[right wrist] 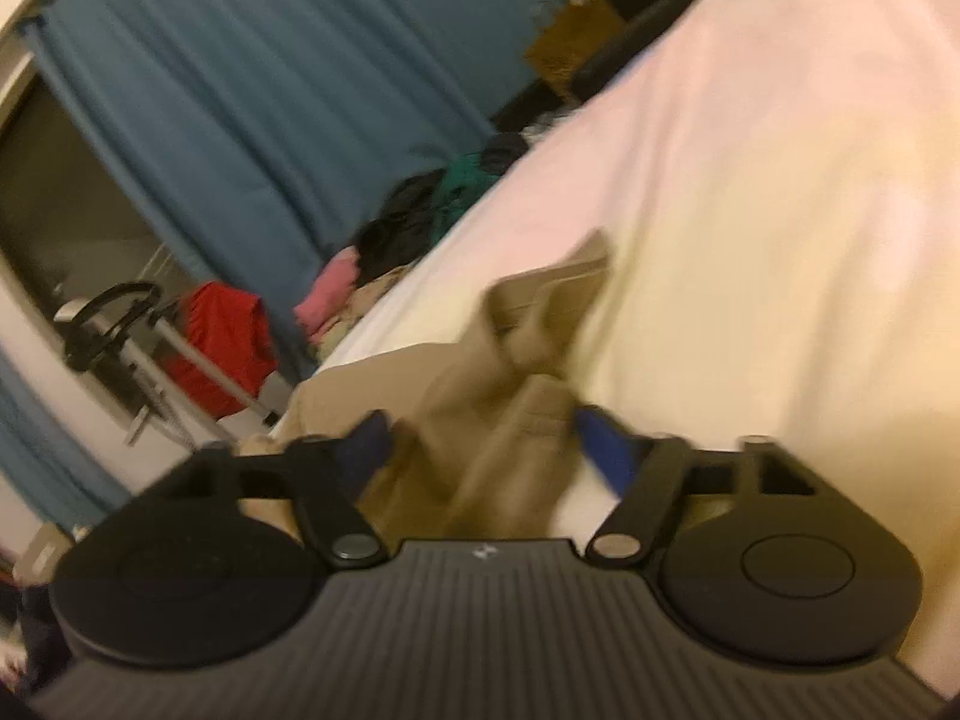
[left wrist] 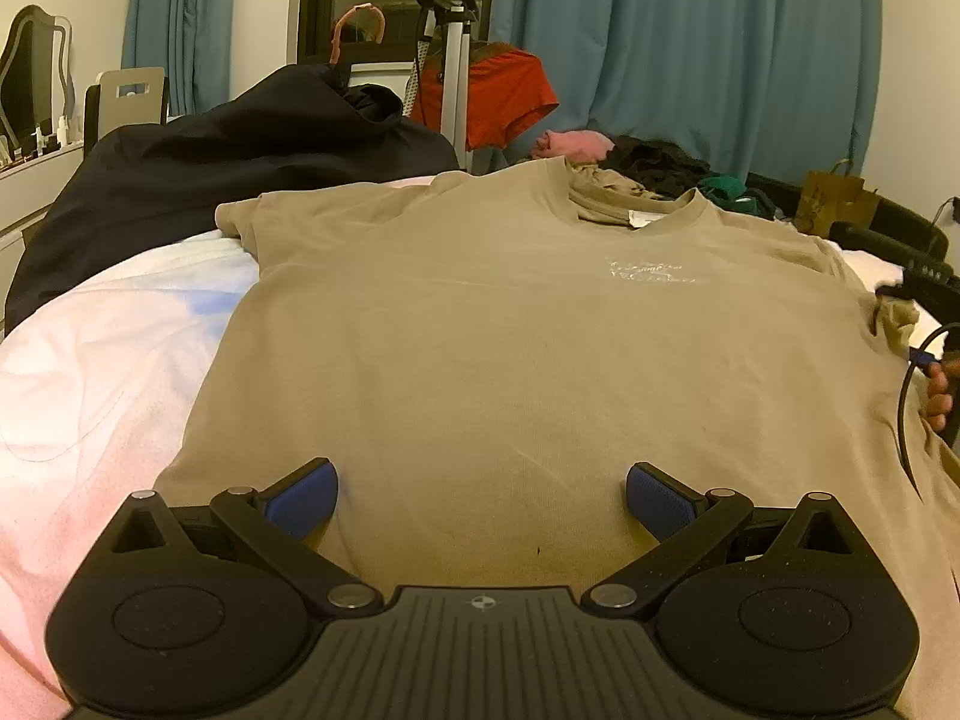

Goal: Fold clothes
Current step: 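Grasp the side edge of the beige T-shirt with the right gripper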

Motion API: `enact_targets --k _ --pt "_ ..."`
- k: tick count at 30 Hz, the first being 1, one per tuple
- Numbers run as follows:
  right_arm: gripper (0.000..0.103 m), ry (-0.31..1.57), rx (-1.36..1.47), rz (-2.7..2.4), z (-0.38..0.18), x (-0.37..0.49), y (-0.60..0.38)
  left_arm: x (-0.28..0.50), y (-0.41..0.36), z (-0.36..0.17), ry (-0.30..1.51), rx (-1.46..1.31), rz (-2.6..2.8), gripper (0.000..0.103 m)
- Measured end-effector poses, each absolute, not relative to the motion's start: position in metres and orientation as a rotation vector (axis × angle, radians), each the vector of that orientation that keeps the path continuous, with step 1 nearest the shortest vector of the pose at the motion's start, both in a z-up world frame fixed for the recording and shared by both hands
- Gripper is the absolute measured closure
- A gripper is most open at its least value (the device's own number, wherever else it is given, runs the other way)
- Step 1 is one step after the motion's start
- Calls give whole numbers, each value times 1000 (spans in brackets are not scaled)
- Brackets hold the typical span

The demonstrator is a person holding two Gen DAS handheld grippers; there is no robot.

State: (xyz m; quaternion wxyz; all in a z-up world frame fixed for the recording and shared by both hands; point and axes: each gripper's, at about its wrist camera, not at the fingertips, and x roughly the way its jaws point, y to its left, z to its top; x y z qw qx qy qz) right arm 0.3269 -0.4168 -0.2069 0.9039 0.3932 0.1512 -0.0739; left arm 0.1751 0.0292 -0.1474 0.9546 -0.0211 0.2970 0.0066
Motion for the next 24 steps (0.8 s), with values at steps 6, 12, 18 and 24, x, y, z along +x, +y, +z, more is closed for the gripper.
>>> enact_targets --k 6,12,18,24 --pt "88 351 833 -160 -205 318 -419 175 32 -147 600 -61 4 0" --pt "96 356 802 -189 -184 293 -417 175 32 -146 601 -60 6 0" --pt "96 368 921 -219 -175 251 -436 173 34 -145 604 -71 5 0" --pt "62 461 1094 -178 -189 245 -440 169 35 -143 605 -65 9 0"
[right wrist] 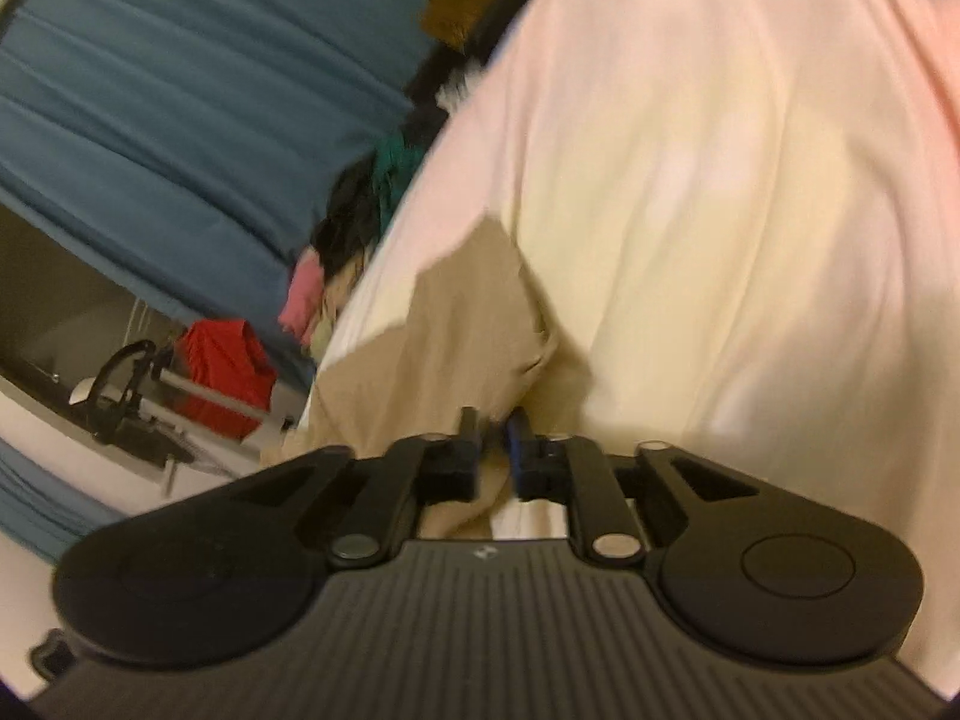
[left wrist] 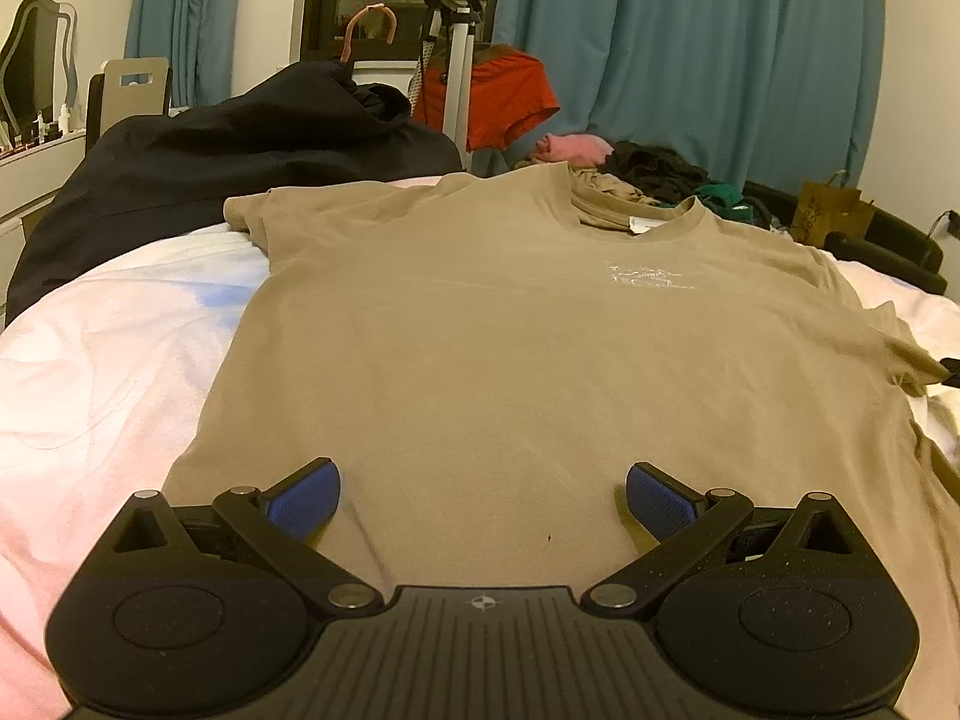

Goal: Fold clothes
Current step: 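Grasp the side edge of the beige T-shirt with the right gripper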

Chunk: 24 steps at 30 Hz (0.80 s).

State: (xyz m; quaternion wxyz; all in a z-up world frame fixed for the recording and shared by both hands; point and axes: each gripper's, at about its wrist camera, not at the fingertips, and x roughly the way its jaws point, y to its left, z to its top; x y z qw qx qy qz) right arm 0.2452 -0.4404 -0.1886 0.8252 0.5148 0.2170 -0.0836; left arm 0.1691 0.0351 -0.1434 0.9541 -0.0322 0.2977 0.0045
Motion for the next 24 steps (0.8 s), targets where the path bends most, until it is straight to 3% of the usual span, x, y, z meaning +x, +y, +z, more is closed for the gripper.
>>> enact_targets --k 1,2,3,9,24 --pt "46 458 1108 -158 -191 245 -438 169 35 -143 605 -64 9 0" --pt "21 455 1122 -138 -193 245 -435 169 35 -143 606 -63 10 0" --pt "16 443 1128 -124 -193 246 -431 170 35 -144 607 -61 10 0" --pt "16 503 1107 -82 -199 268 -409 173 34 -146 609 -45 10 0" --pt "15 260 1013 -84 -206 293 -419 174 33 -148 612 -42 11 0"
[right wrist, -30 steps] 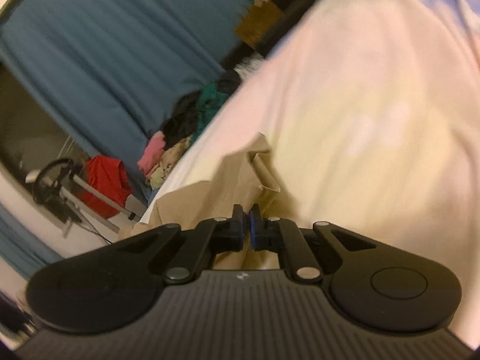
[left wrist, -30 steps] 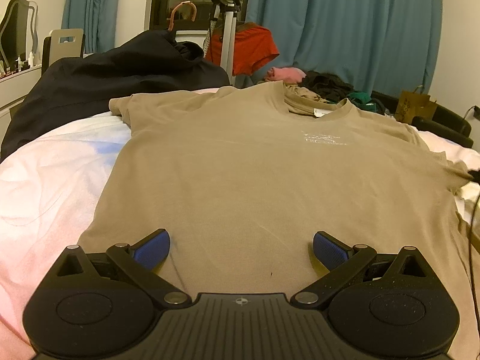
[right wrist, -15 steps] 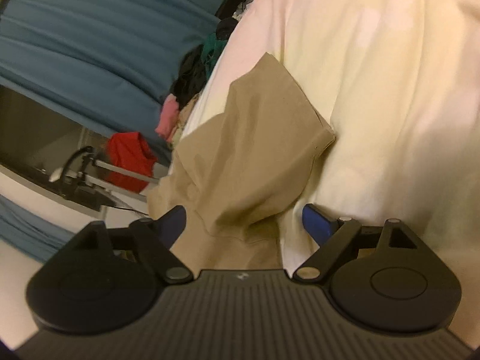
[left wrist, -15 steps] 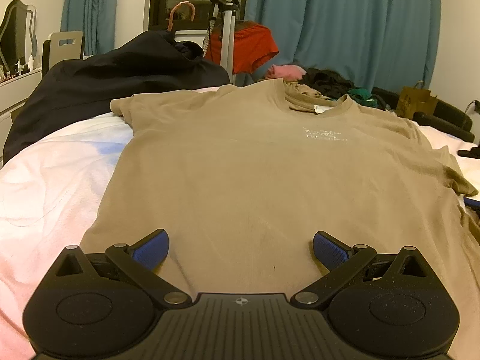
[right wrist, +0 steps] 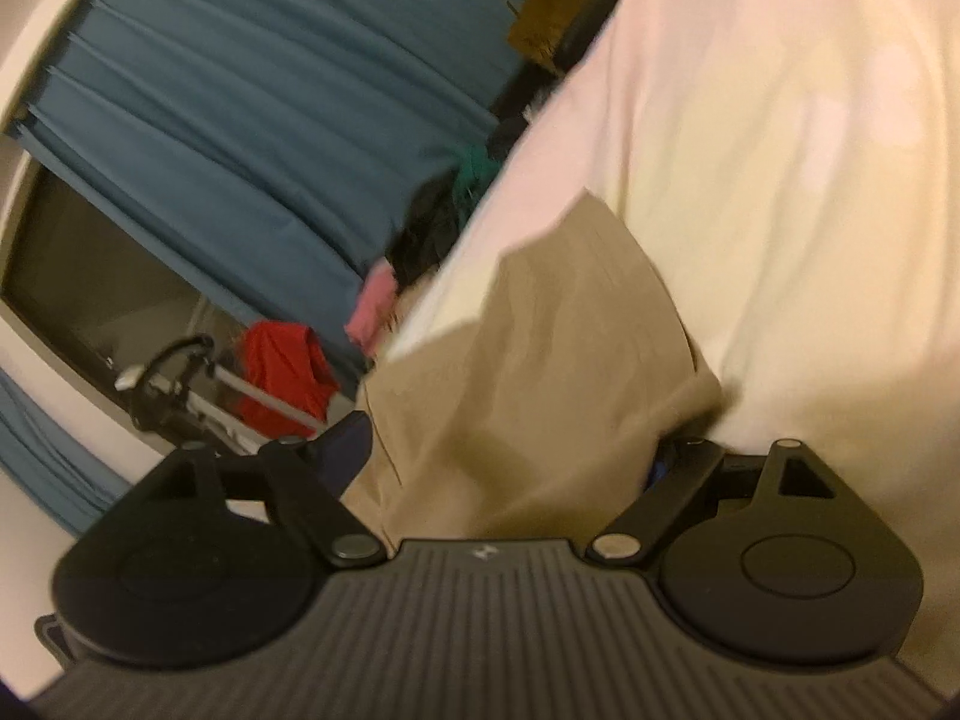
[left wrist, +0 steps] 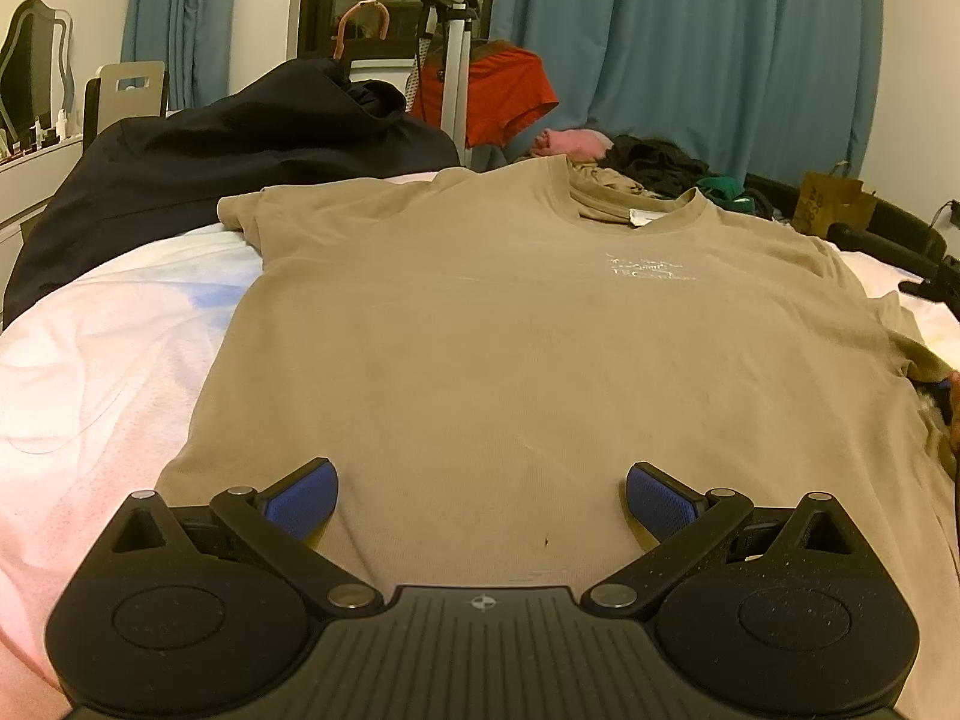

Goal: Fold clothes
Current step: 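Grasp the side edge of the beige T-shirt with the right gripper, then fold the grasped side over the shirt body and open the right gripper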

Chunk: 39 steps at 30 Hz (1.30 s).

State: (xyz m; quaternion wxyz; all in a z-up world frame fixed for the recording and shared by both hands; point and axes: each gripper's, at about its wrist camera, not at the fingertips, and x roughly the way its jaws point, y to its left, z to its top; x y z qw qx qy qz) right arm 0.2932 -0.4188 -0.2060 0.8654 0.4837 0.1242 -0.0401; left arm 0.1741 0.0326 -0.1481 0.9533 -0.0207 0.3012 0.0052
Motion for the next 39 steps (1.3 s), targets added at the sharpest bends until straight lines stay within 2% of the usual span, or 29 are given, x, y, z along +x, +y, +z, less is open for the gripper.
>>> enact_targets --k 8,19,20,21,23,25,26,27,33,39 --pt "17 214 938 -101 -208 318 -416 175 32 -151 611 -22 11 0" --pt "29 164 962 -136 -211 332 -428 175 30 -155 604 -11 12 0" --pt "35 171 946 -134 -208 334 -426 175 30 -155 603 -13 13 0" --pt "49 178 929 -132 -206 336 -424 175 30 -155 604 -11 15 0" --pt "66 211 885 -144 -201 341 -421 176 29 -155 608 -4 19 0" --pt "77 256 829 -183 -195 348 -415 177 29 -155 608 -1 15 0" --pt "90 276 803 -194 -190 352 -413 177 30 -155 611 -4 15 0" --pt "94 292 784 -206 -183 355 -411 177 30 -154 611 -5 15 0" --pt "96 325 668 -257 -122 351 -381 176 30 -152 620 -4 8 0" --pt "96 286 427 -219 -53 334 -308 172 40 -145 631 -59 -11 0"
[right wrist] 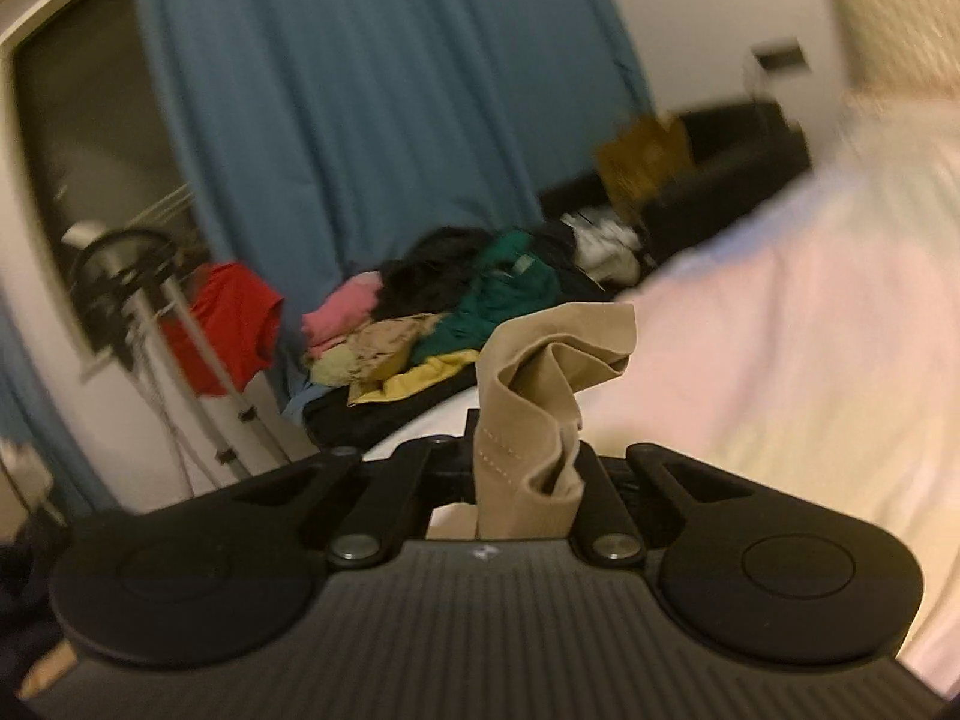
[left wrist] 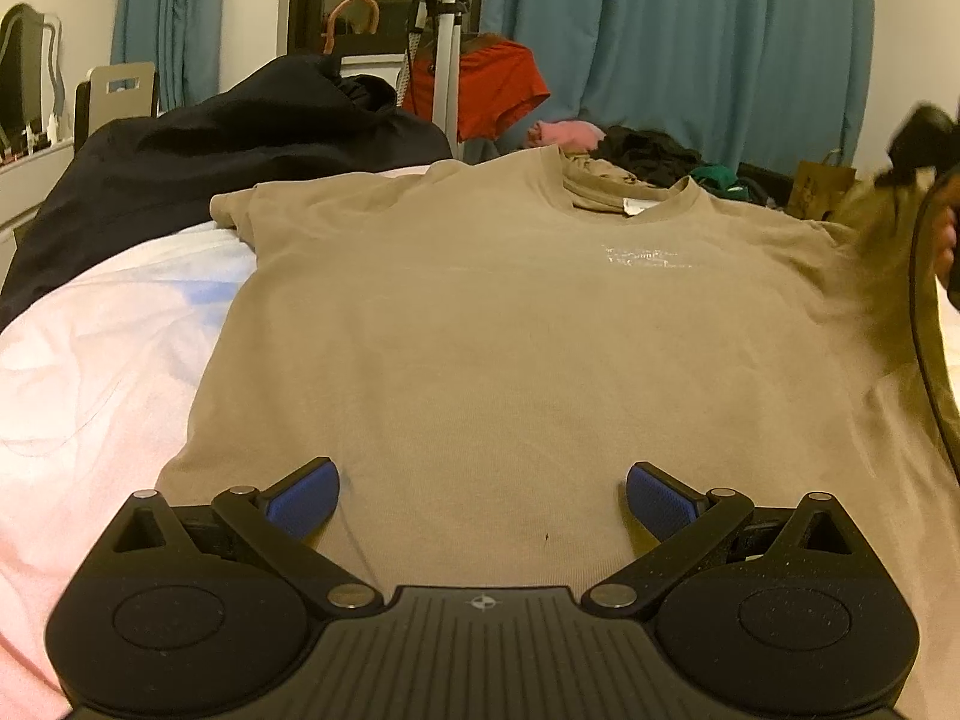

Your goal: Fold clothes

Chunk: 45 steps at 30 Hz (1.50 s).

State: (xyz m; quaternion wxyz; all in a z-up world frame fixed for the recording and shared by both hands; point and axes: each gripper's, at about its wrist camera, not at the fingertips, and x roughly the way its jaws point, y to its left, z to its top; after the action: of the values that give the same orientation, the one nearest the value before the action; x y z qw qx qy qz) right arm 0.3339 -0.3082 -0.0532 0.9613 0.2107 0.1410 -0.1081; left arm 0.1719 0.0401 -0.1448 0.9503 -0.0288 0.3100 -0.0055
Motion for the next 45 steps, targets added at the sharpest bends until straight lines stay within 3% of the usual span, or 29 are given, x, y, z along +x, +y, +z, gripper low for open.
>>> enact_targets --k 7,16,17,18,20,26,39,45 --pt "96 320 200 -116 -33 343 -187 169 67 -134 666 -236 -9 0" --pt "90 501 -38 40 -75 366 -78 170 68 -136 659 -223 -24 0" --pt "71 534 -44 59 -78 369 -75 170 68 -136 659 -221 -27 0" --pt "35 553 -23 73 -77 369 -77 170 68 -136 659 -220 -31 0" --pt "0 558 13 90 -70 364 -82 170 69 -136 659 -225 -37 0" --pt "0 489 72 122 -29 302 -111 174 77 -131 648 -259 -24 0" --pt "0 282 439 135 11 37 -226 135 68 -102 585 -121 0 0" --pt "0 191 356 14 28 -16 -273 101 45 -79 554 -101 -97 1"
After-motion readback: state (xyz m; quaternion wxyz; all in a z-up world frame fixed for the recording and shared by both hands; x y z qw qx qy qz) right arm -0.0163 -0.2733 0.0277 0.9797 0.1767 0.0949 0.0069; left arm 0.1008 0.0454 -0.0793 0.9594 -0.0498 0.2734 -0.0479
